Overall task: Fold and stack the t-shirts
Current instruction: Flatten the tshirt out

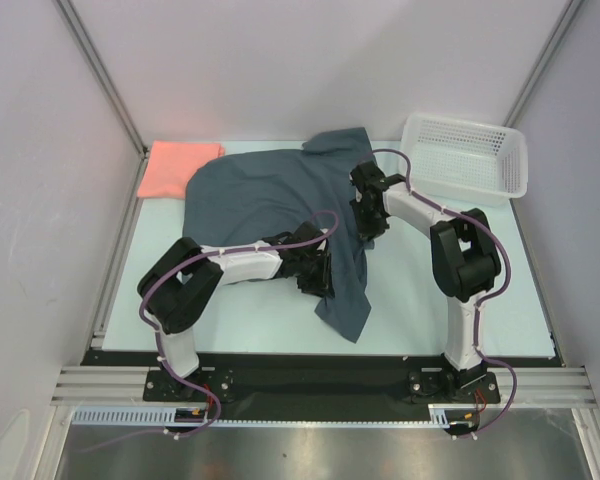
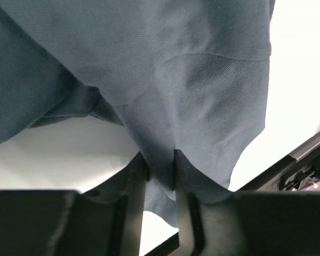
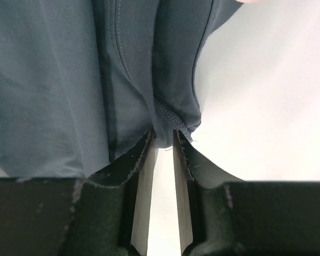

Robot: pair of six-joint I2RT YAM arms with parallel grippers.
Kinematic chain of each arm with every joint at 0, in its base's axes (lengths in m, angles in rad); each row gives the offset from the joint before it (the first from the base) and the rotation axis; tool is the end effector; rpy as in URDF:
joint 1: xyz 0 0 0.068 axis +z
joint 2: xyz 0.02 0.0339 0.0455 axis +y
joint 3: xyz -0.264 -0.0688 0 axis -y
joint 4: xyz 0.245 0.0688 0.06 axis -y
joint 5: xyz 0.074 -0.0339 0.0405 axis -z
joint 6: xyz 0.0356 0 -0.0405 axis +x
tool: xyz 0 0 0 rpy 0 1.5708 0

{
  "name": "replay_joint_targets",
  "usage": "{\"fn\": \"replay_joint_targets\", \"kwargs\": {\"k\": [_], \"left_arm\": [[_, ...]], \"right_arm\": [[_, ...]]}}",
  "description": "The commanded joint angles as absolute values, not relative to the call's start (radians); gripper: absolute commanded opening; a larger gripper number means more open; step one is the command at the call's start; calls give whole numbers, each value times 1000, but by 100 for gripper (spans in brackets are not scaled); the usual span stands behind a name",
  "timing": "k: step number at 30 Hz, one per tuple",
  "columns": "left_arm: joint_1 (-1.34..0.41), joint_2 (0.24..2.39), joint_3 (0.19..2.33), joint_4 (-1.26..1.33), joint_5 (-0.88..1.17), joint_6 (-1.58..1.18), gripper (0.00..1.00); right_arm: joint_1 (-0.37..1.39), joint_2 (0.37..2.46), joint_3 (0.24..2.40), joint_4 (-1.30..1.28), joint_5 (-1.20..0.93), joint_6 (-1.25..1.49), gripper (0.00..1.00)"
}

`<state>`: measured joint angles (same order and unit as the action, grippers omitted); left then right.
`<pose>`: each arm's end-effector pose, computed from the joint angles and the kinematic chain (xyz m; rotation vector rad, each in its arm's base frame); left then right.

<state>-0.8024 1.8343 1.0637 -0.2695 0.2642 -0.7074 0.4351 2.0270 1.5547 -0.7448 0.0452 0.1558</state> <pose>0.2443 -0.2662 0.1473 0.2360 2.8160 -0.7992 0.3813 0.1755 0.1897 -0.3771 2.7634 0.0848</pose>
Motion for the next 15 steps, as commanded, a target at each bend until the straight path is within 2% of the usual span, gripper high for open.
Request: {"fn": "replay_joint_targets", "kwargs": {"k": [1,3,6,7,10,12,15], "left_arm": [[-810,1841,1089,-268,249,-707,30],[-808,1835,1089,-262,252,-709,26],[-808,1829,1092,-261,256,-713,10],[-807,1827,1094,-264,256,-715,0],[-796,1809,1103,-270,264,-713,0],[-789,1784,1104,-270,268,-707,0],[-770,1760,1111,-285,268,-704,0]], "right_arm": [[445,2036,1591,-768,52,143,26],[452,2037,1585,-778,58,144,28],[460,2034,1562,-778,72,159,27],[465,2031,1559,-781,83,161,25],[471,2020,1540,-775,113,163,20],[463,2026,1536,-772,141,167,8],[449,2040,1540,-787,166,169,2]]}}
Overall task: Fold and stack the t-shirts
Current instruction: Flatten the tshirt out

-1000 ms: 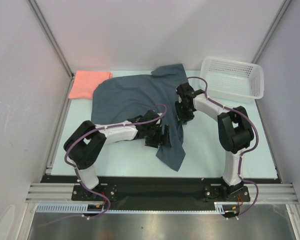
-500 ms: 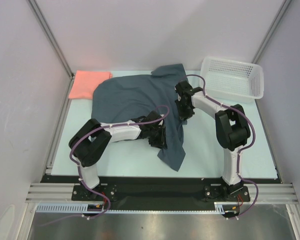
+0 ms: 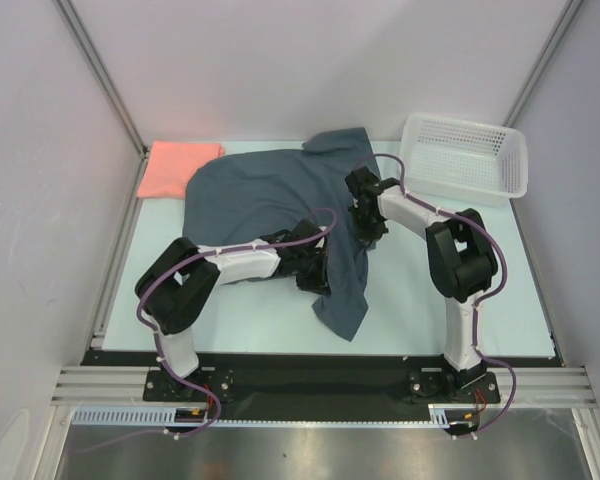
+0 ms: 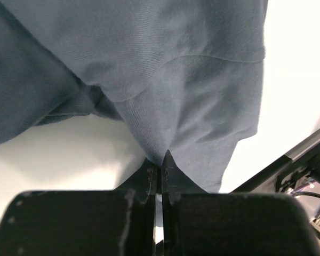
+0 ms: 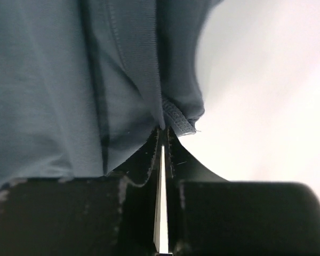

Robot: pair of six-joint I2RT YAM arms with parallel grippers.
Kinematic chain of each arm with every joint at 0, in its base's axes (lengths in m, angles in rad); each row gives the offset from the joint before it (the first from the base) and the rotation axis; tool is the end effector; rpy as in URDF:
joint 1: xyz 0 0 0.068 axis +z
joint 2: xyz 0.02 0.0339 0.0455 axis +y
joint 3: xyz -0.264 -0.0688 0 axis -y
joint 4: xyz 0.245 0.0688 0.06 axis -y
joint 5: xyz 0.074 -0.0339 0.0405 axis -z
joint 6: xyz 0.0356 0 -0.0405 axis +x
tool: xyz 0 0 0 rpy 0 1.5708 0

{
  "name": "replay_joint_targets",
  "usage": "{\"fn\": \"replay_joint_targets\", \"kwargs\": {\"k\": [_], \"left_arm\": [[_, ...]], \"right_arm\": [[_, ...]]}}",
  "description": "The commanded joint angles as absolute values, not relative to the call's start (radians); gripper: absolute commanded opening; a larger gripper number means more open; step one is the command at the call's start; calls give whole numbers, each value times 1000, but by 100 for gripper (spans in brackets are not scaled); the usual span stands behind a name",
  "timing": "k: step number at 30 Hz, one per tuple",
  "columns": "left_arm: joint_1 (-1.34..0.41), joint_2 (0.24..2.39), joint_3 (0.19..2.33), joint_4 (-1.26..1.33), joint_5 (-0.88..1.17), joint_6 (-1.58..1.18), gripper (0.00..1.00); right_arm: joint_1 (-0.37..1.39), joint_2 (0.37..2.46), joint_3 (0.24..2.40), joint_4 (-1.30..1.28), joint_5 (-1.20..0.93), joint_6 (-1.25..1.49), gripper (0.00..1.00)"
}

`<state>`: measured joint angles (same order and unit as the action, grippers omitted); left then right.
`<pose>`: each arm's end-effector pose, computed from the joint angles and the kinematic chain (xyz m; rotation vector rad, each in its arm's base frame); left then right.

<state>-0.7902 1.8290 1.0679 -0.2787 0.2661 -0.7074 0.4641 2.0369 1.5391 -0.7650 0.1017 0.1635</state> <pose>0.2474 -0.2631 0.1498 0.2194 2.8151 -0.7990 0.3734 0.1829 0.1808 -0.3999 2.7892 -0.0014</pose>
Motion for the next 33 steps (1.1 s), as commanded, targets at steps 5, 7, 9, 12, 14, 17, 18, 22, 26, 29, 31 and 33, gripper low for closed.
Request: {"fn": "replay_joint_targets", "kwargs": {"k": [5,7,9,12,14,17,18,22,26,29,31,33], "left_arm": [[-736,1727,1118,-281,301,-709,0],[-733,1723,1129,-285,307,-709,0],[-730,1718,1132,-285,310,-715,0],[-723,1701,1137,-293,319,-715,0],[-712,1684,1134,-310,316,-715,0],[-669,1628,1114,-325,322,-713,0],[-640,1599,1106,-327,328,-713,0],[-566,1534,1127,-383,351,-698,0],[-502,1470,1158,-457,360,-670,0],[-471,1439,1178,-489,368,-654,0],[-462,1431,1193,-518,370,-649,0],[-454,1416,1195,-532,365,-649,0]], "right_arm": [[449,1994,1473,-738,146,189,25],[448,2005,1470,-739,130,201,11],[451,2010,1467,-735,141,204,0],[434,1996,1436,-707,173,209,0],[426,1980,1420,-712,186,192,0],[413,1936,1376,-700,183,151,12],[408,1921,1358,-686,169,141,15],[405,1867,1295,-618,182,83,0],[405,1832,1252,-572,190,45,0],[405,1754,1165,-465,118,26,11],[394,1691,1094,-383,69,35,13],[373,1655,1022,-309,12,43,0]]}}
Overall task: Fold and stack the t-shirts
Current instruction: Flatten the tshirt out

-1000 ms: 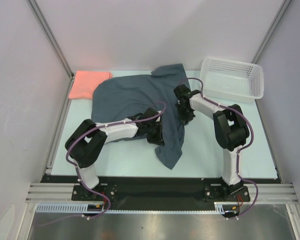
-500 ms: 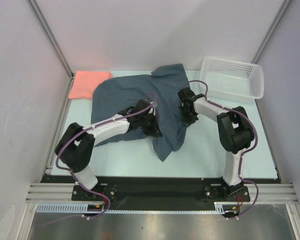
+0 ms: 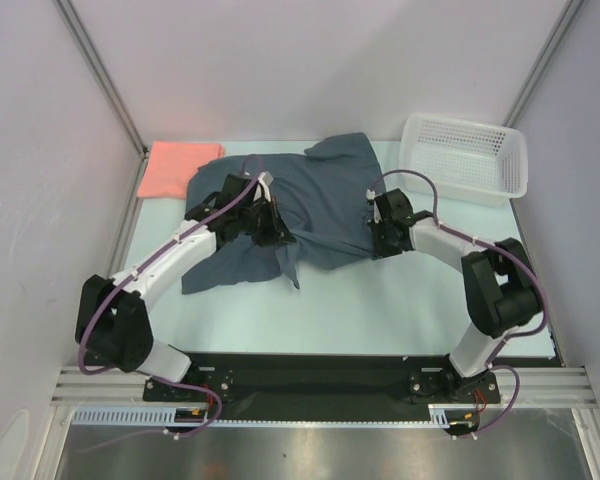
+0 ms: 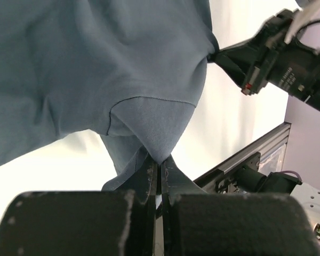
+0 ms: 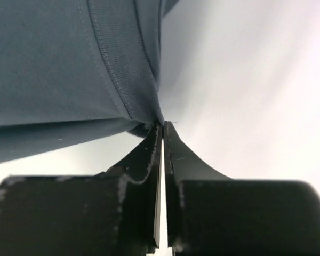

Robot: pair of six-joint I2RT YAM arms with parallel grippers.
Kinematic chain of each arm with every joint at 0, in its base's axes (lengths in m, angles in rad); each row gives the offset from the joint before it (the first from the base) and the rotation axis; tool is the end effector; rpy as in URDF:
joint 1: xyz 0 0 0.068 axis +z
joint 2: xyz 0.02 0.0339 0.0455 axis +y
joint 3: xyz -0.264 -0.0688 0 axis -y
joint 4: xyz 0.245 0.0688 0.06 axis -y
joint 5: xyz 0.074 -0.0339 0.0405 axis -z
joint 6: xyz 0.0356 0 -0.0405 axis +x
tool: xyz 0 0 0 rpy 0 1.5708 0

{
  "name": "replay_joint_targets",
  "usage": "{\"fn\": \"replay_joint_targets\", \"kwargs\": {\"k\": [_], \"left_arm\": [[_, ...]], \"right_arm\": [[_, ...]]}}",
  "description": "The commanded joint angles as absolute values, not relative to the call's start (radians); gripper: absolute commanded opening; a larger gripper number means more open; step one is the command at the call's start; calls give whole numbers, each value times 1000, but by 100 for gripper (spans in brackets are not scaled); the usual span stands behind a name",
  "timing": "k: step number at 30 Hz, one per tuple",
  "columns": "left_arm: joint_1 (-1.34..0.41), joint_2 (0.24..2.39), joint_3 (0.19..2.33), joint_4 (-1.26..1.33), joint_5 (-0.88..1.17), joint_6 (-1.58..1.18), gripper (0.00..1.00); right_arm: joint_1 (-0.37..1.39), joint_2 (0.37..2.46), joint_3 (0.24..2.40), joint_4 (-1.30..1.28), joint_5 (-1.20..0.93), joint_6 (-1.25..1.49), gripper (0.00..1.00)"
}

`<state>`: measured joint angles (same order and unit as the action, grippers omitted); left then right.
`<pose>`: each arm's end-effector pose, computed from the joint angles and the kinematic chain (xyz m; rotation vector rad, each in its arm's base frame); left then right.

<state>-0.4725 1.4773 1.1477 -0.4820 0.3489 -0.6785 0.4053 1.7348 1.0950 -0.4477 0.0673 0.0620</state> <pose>0.2799 -0.1567 0.2759 -0.0832 2.5369 -0.9241 0.3192 0.1344 0.1788 -0.4319 2.6202 0.0646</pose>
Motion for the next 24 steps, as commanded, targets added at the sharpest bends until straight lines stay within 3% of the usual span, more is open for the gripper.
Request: {"fn": "replay_joint_targets", "kwargs": {"k": [1,10,12,13,16,19,24], "left_arm": [[-453,1404,1192,-531,368,-650,0],[-414,1319,1186,-534,432,-689,0],[-381,1286,1158,-461,520,-762,0],[-376,1279,1155,-368,543,-791,0],[-379,1295,1163,-212,610,-926,0],[-379,1296,1109,73,696,-1133,0],[-379,1284,1241,-35,716,-1149,0]], "right_arm": [[371,1635,1002,-290,11,46,0],[368,1612,994,-286,158,28,0],[385,1531,941,-218,77,11,0],[382,1505,921,-189,-98,24,0],[391,1419,835,-36,-262,219,0],[417,1413,746,70,-253,287,0],[362,1496,825,-106,-204,247,0]]}}
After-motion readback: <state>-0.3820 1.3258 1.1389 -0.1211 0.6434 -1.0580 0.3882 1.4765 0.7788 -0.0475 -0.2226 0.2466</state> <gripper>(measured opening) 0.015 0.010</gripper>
